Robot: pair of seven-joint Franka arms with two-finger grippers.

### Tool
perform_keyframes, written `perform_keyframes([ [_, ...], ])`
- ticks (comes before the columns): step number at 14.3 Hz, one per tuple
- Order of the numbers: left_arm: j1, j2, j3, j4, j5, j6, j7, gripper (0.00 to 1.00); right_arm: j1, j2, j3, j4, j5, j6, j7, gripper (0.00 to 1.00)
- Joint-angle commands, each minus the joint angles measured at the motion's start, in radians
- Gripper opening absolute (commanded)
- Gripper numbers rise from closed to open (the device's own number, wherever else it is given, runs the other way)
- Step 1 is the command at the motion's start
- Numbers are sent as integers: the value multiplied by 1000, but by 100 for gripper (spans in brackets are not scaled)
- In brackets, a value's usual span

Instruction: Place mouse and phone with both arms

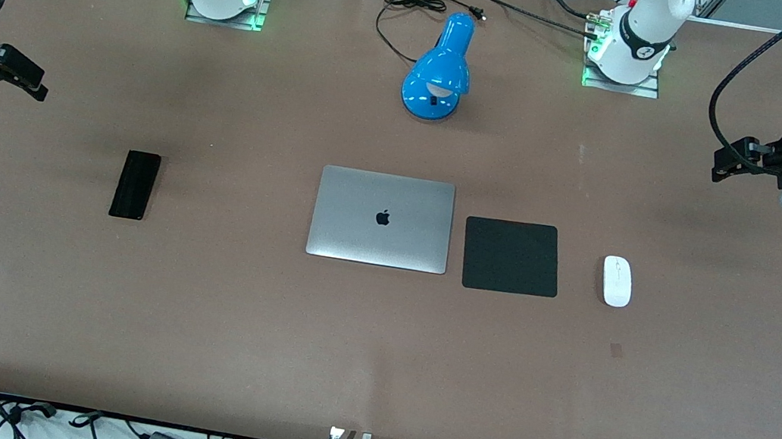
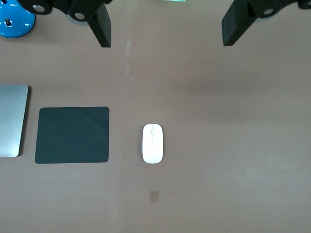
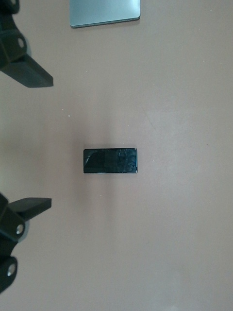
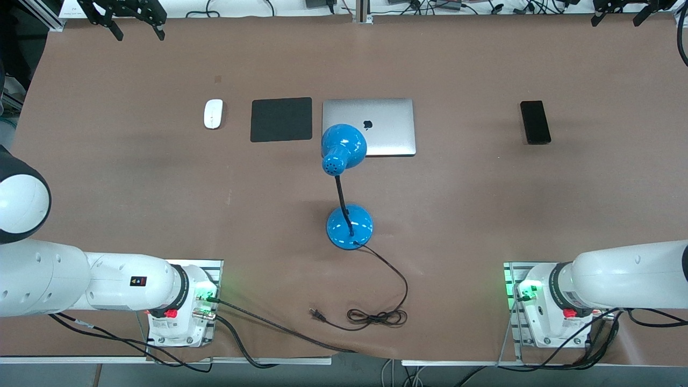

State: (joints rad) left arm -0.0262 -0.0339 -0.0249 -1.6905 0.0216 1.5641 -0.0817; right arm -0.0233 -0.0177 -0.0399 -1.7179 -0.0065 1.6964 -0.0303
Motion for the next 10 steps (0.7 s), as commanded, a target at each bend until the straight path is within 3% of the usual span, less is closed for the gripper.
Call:
perform_keyframes([
  [1,9,-4,-4,2,-22,-10,28,100,2,-25,0,-22,0,-1,4,100],
  [6,6,2,-6,2,-20,-9,28,100,5,-18,2,-19,0,-3,4,100],
  [10,9,118,-6,44,-8,8,28,100,3,31,2,-20,-10,22,12,100],
])
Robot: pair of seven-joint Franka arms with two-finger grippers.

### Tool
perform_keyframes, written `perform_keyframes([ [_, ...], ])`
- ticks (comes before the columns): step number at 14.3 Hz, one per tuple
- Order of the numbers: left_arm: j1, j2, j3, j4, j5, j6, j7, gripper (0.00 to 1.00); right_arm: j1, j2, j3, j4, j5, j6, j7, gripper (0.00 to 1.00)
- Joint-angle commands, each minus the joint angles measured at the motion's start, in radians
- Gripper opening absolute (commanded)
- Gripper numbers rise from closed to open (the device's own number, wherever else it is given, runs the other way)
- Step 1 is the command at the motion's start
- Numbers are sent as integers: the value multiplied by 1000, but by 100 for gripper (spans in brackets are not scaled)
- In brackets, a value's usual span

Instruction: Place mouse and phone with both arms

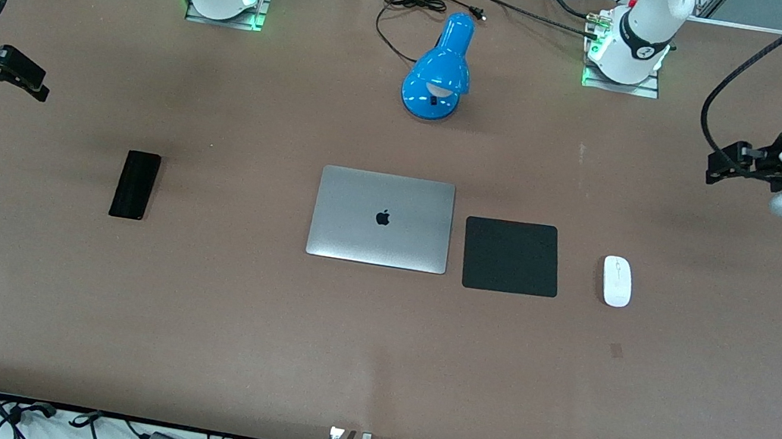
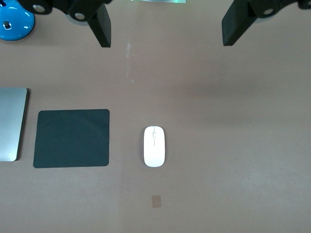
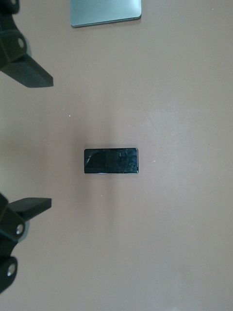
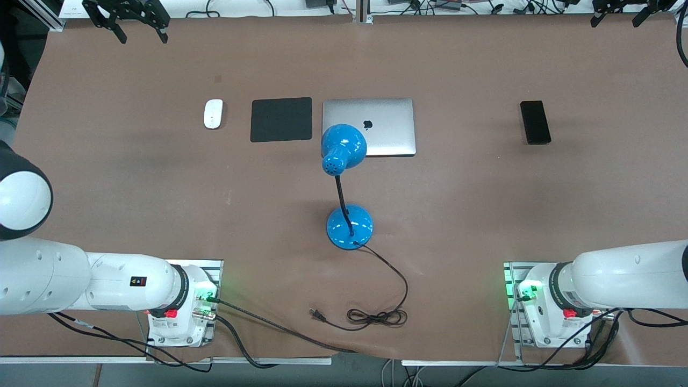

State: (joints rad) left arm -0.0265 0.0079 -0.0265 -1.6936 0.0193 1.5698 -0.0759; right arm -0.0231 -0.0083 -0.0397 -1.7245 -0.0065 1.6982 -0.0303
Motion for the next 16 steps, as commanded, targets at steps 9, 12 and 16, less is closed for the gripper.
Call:
perform_keyframes([
  [9,14,361,-9,49,-5,234,151,100,3,270,0,-131,-89,317,23,100],
  [12,17,429,-9,-1,-7,346,145,100,-1,338,0,-226,-86,485,26,100],
  [16,19,441,-9,-164,-7,583,130,100,-20,450,0,-303,-72,673,43,100],
])
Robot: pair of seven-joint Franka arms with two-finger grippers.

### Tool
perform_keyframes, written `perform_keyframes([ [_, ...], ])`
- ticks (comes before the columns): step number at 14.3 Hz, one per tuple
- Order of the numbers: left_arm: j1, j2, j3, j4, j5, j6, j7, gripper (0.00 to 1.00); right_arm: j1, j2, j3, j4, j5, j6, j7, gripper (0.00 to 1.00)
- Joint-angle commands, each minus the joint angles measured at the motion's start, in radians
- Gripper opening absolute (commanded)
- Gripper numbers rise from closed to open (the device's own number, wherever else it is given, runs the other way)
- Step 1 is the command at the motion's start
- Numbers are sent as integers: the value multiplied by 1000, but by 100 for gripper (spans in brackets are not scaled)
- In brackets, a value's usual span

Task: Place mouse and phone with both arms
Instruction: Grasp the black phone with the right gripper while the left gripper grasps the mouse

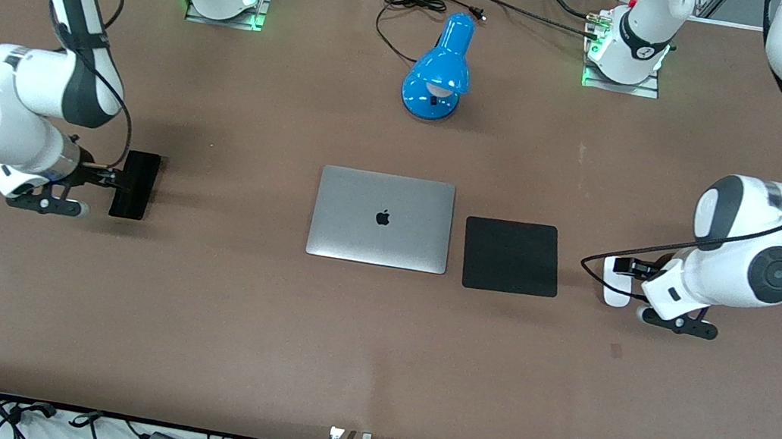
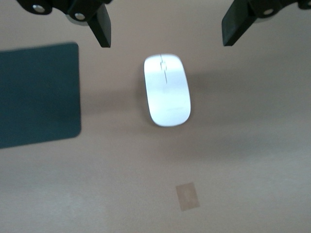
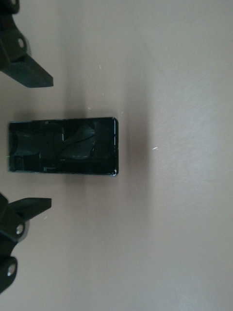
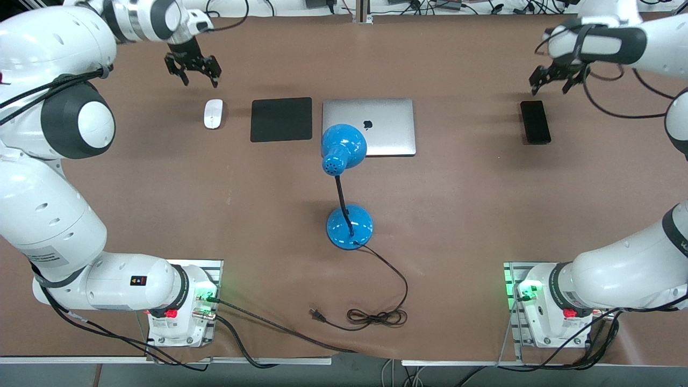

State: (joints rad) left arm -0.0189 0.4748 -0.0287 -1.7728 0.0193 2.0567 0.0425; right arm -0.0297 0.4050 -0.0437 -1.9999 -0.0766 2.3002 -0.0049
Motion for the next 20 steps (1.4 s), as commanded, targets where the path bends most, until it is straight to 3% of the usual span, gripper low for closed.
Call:
perform_keyframes([
  [1,22,-4,-7,-97,-7,146,19,100,-21,60,4,-28,0,90,19,100],
  [6,36,94,-7,-99,-7,273,19,100,-29,86,4,-48,14,94,39,100],
  [14,43,100,-10,-165,-10,361,10,97,-30,120,5,-48,64,94,31,100],
  [18,42,96,-10,-162,-10,352,10,53,-29,120,5,-46,64,91,16,100],
  [20,42,93,-10,-154,-13,347,10,38,-29,120,4,-48,63,82,0,100],
])
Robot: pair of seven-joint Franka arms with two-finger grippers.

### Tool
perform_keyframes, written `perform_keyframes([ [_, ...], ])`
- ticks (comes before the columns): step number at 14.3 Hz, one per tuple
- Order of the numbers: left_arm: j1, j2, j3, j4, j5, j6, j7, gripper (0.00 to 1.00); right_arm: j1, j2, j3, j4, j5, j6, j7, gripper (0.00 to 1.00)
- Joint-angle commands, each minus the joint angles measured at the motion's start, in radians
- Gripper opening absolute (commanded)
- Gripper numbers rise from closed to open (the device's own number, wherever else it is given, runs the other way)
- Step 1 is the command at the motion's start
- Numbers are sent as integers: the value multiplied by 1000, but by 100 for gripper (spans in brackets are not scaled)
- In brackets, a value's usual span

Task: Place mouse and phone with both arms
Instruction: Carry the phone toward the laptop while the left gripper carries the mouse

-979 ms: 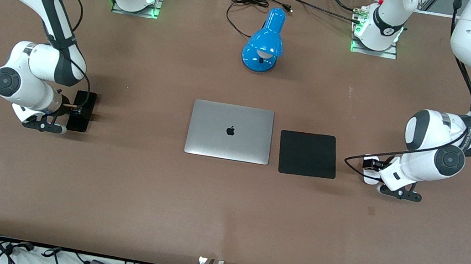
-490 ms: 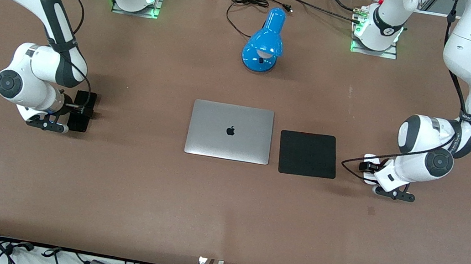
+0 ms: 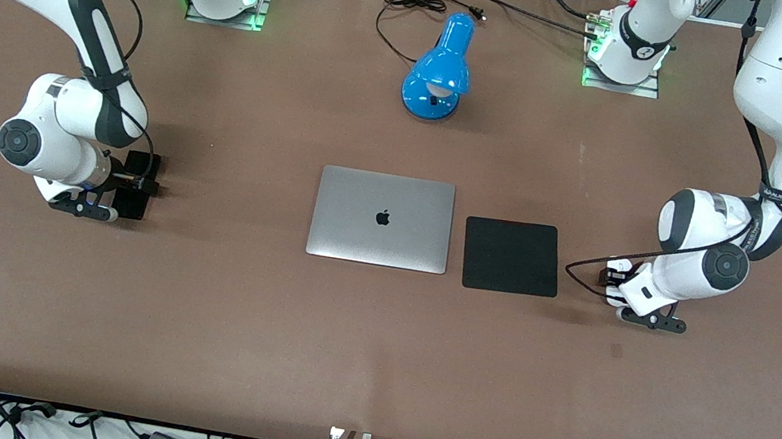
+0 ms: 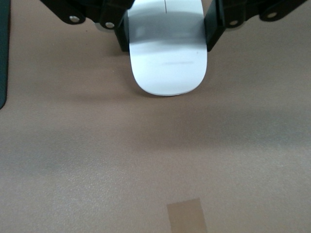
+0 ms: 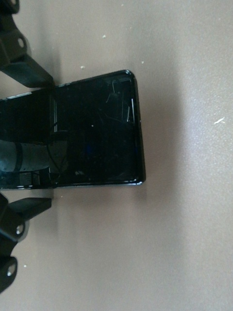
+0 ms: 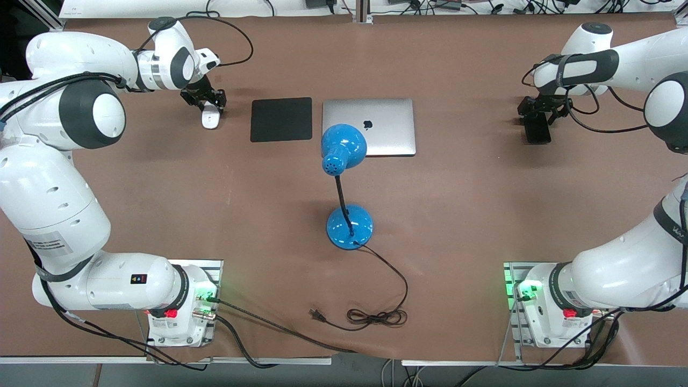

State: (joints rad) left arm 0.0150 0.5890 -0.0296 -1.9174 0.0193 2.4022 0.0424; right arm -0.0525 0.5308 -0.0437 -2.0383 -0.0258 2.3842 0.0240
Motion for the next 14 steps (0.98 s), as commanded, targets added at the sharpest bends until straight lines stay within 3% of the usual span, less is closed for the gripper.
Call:
perform_keyframes([
  [1,8,-21,-10,-6,-13,-8,10,36,-3,-6,4,-10,12,-7,-47,88],
  [3,0,-38,-18,-3,-16,-32,8,31,-6,-6,4,-10,12,-10,-58,48],
  [4,-1,-49,-24,4,-16,-49,5,30,-1,-6,4,-10,12,-23,-58,39],
  [6,-4,-61,-48,47,-15,-131,7,21,2,-18,5,-7,12,-51,-65,31],
  [8,-4,-61,-79,109,-15,-236,4,17,16,-47,11,4,12,-86,-64,30],
  [10,-6,-67,-128,130,-16,-302,-59,16,20,-81,89,29,14,-115,-49,30],
  [14,-6,-69,-211,121,-16,-305,-119,15,25,-57,227,69,14,-108,103,31],
])
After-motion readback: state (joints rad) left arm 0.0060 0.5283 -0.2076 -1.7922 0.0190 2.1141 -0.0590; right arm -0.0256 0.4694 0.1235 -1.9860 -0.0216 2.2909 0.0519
